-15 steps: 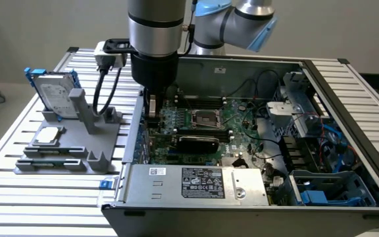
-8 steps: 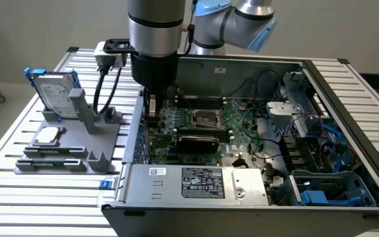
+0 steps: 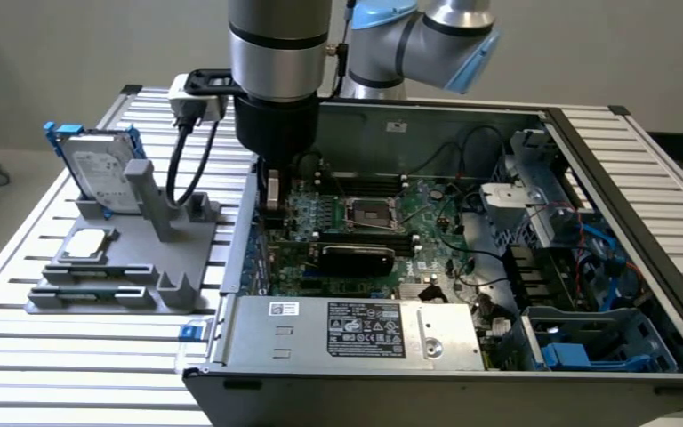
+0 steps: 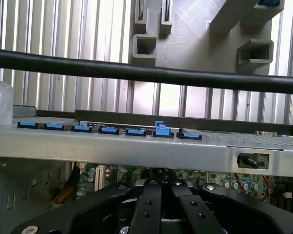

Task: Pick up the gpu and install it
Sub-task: 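Press down on the gpu until it lock into place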

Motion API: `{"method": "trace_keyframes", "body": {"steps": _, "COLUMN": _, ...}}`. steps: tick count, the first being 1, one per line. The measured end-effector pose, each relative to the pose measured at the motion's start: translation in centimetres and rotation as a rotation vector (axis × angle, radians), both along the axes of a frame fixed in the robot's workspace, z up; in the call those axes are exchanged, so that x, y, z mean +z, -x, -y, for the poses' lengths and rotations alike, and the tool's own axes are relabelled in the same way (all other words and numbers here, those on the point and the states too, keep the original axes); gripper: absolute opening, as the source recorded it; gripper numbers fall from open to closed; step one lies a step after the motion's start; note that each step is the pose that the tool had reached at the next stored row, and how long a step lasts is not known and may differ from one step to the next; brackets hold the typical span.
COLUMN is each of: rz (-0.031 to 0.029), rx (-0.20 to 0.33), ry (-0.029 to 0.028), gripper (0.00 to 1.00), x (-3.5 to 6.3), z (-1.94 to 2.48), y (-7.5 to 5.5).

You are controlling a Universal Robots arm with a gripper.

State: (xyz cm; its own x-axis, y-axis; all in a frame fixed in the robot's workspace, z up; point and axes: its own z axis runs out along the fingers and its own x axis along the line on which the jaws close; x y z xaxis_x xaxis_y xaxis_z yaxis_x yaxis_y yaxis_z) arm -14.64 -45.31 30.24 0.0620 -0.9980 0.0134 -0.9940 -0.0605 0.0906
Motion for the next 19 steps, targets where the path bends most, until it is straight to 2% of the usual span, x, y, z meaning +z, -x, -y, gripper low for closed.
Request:
{"method": "trace_keyframes", "body": {"steps": 11, "rz": 0.0004, "rx": 0.000, "ry": 0.0003, "gripper": 0.11, "x": -0.08, "z": -0.16, "y": 0.24}}
{"method": "trace_keyframes", "body": {"steps": 16, "rz": 0.0057, "rx": 0.000, "ry": 0.0004, "gripper": 0.11, "x": -0.26, "z": -0.18, "y": 0.26}}
{"method": "trace_keyframes", "body": {"steps": 19, "rz": 0.0064, "rx": 0.000, "ry": -0.0006, "gripper": 0.11, "x": -0.24, "z": -0.20, "y": 0.20}}
